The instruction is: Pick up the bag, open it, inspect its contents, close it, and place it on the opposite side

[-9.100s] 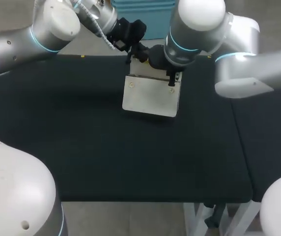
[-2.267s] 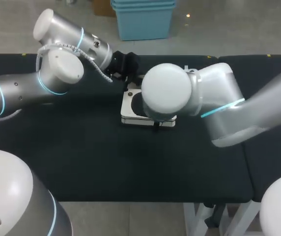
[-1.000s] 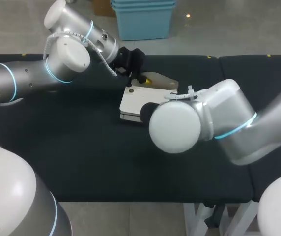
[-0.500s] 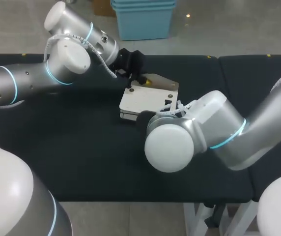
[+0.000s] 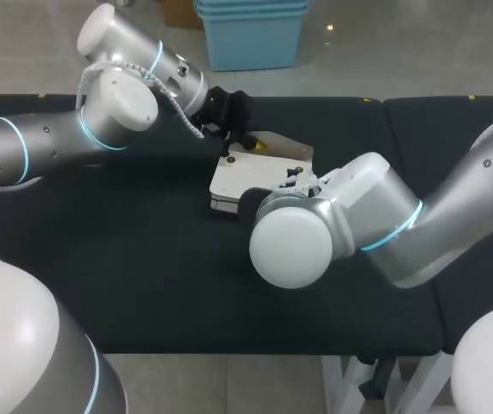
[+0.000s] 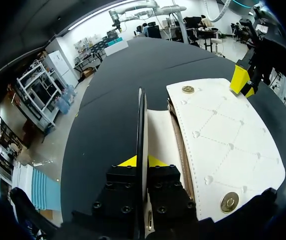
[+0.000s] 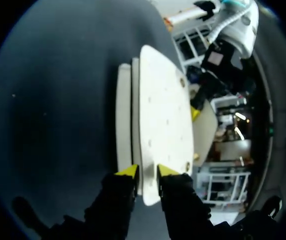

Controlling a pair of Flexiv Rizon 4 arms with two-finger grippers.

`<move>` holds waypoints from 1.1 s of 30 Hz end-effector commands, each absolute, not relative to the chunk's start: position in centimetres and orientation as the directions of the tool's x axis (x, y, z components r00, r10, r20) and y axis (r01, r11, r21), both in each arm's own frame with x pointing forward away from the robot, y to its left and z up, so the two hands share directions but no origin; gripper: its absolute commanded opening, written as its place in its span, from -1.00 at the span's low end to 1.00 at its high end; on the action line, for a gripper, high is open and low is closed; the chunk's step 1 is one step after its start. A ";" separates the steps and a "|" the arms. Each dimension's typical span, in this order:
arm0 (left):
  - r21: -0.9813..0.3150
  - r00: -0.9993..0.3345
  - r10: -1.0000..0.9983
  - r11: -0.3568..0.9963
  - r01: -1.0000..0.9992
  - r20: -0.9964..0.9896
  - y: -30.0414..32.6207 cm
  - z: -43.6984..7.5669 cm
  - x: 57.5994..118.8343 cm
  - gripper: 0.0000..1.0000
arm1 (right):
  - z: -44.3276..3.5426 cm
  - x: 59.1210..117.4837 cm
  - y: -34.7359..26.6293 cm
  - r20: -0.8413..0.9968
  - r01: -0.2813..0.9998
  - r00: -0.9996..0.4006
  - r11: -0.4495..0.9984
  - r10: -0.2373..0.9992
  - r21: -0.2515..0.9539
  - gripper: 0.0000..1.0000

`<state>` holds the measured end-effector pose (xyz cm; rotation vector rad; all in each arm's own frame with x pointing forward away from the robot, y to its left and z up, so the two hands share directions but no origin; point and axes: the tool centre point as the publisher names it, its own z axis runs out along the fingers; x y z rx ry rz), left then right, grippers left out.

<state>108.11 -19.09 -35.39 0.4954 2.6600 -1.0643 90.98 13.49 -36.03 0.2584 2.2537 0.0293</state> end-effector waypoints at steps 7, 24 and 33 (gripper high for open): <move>-0.616 -0.909 0.239 0.673 0.409 -0.343 -19.0 -35.7 108.0 -1.00 | -36.4 90.9 13.4 -0.767 0.196 -0.606 0.974 0.212 0.114 -0.76; -0.592 -0.839 0.296 0.603 0.535 -0.457 -18.4 -35.9 106.1 -1.00 | -36.7 91.2 13.5 -0.777 0.210 -0.586 0.969 0.230 0.129 -1.00; -0.471 -0.704 0.331 0.558 0.683 -0.629 -18.5 -35.8 103.3 -1.00 | -36.9 91.1 13.6 -0.770 0.224 -0.591 0.966 0.242 0.132 -1.00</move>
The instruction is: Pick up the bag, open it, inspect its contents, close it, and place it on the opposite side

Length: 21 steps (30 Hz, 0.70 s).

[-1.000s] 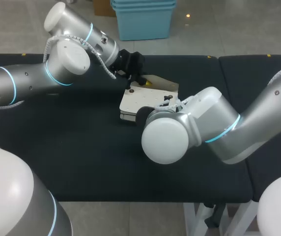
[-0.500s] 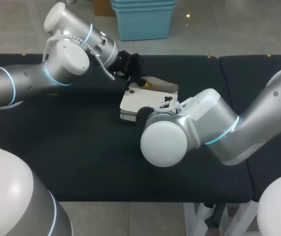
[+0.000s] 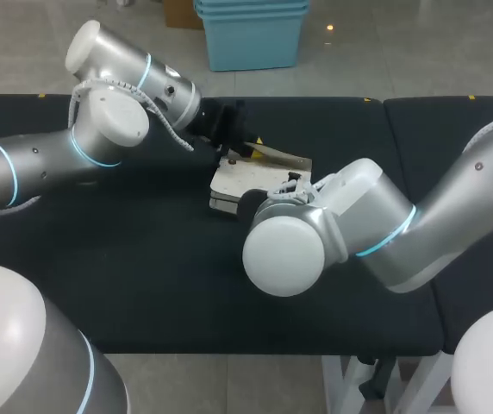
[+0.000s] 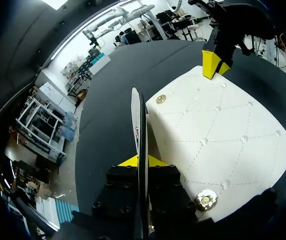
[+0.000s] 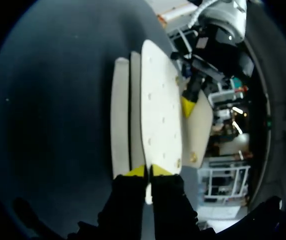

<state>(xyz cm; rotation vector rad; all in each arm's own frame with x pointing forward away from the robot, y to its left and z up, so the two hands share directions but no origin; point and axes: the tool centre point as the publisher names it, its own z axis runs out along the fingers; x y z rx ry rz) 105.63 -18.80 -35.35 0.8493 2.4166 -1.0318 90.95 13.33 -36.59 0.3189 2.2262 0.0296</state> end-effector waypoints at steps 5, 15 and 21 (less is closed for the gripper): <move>-0.416 -0.666 0.350 0.568 0.710 -0.659 -18.9 -35.5 102.4 -1.00 | -36.9 91.1 13.6 -0.770 0.224 -0.591 0.966 0.242 0.132 -1.00; -0.466 -0.693 0.306 0.559 0.686 -0.653 -18.1 -35.4 102.6 0.31 | -36.9 91.1 13.6 -0.770 0.224 -0.591 0.966 0.242 0.132 -1.00; -0.538 -0.746 0.267 0.552 0.637 -0.610 -17.3 -34.2 103.2 1.00 | -36.9 91.1 13.6 -0.770 0.224 -0.591 0.966 0.242 0.132 -1.00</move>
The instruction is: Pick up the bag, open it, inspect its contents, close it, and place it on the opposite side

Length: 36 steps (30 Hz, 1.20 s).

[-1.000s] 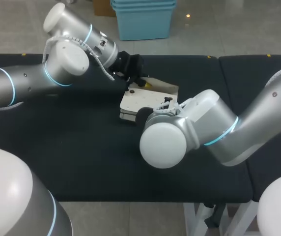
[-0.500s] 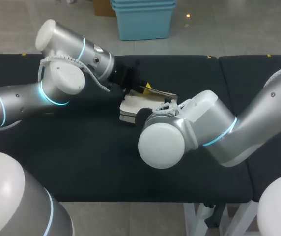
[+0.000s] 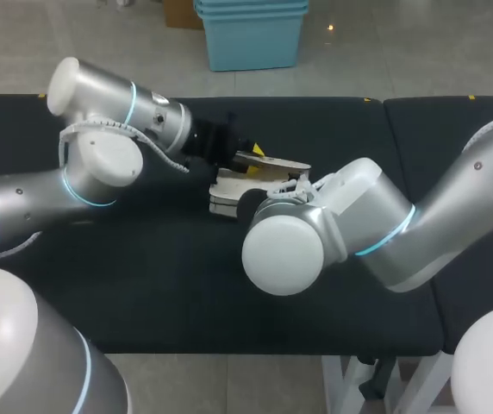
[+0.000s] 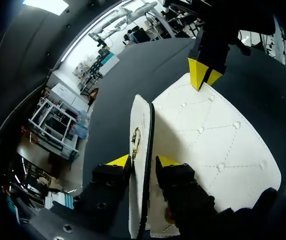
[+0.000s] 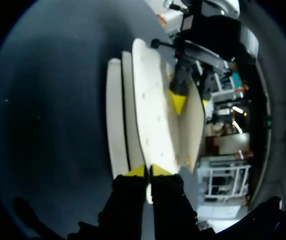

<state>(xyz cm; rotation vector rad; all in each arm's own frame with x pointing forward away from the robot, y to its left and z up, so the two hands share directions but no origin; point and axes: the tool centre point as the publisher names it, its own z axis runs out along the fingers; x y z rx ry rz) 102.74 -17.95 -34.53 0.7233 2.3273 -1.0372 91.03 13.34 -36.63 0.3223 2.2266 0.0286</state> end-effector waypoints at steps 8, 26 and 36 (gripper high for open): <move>-0.555 -0.756 0.265 0.543 0.630 -0.598 -17.0 -33.0 103.5 0.46 | -36.9 91.1 13.6 -0.770 0.224 -0.591 0.966 0.242 0.132 -1.00; -0.540 -0.735 0.275 0.530 0.654 -0.620 -16.8 -31.0 103.0 -0.33 | -36.9 91.1 13.6 -0.770 0.224 -0.591 0.966 0.242 0.132 -1.00; -0.491 -0.676 0.296 0.504 0.711 -0.675 -16.6 -31.8 101.2 -1.00 | -36.9 91.1 13.6 -0.770 0.224 -0.591 0.966 0.242 0.132 -1.00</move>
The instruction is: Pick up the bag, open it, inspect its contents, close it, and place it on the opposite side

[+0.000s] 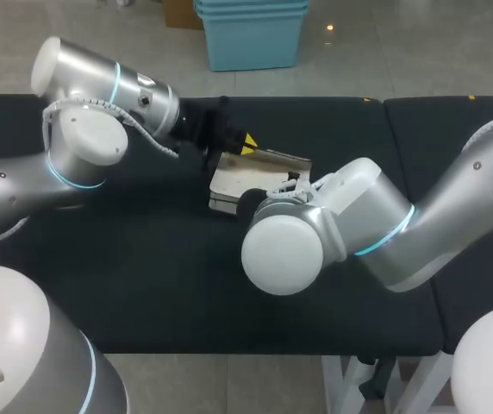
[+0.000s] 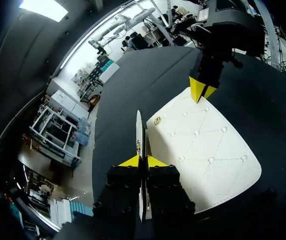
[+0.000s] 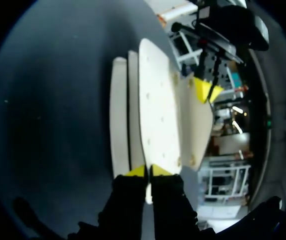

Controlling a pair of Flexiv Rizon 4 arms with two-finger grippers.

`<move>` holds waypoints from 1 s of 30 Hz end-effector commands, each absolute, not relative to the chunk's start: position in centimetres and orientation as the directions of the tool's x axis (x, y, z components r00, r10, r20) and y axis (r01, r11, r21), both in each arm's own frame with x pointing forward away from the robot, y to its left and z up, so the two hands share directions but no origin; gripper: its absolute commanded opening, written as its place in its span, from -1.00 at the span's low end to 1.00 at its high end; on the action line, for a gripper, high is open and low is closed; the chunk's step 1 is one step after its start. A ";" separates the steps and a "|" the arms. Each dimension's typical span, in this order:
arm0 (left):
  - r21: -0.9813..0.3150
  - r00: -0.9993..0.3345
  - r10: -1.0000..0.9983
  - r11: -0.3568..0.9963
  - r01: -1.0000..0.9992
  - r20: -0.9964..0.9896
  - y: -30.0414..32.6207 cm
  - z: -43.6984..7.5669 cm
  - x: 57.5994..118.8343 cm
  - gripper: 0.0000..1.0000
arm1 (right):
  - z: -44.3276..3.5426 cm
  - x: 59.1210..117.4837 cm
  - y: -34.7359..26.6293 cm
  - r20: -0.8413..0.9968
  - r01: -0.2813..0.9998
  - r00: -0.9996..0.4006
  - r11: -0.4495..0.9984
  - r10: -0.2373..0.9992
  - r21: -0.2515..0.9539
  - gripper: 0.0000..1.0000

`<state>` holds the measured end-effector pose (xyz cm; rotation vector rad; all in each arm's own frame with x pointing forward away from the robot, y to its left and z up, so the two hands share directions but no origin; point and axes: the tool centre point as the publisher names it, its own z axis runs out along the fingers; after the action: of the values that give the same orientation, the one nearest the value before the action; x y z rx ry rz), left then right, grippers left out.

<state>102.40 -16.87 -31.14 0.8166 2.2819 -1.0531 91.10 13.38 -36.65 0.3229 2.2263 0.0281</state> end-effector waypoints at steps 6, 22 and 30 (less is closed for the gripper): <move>-0.440 -0.644 0.304 0.526 0.728 -0.702 -16.6 -32.6 100.0 -1.00 | -36.9 91.1 13.6 -0.770 0.224 -0.591 0.966 0.242 0.132 -1.00; -0.435 -0.632 0.296 0.520 0.736 -0.716 -16.2 -32.9 99.7 -1.00 | -36.9 91.1 13.6 -0.770 0.224 -0.591 0.966 0.242 0.132 -1.00; -0.379 -0.578 0.336 0.501 0.778 -0.743 -15.5 -33.7 98.5 -1.00 | -36.9 91.1 13.6 -0.770 0.224 -0.591 0.966 0.242 0.132 -1.00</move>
<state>99.02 -15.80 -33.34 0.9117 2.1628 -0.9619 91.09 13.40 -36.66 0.3228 2.2266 0.0281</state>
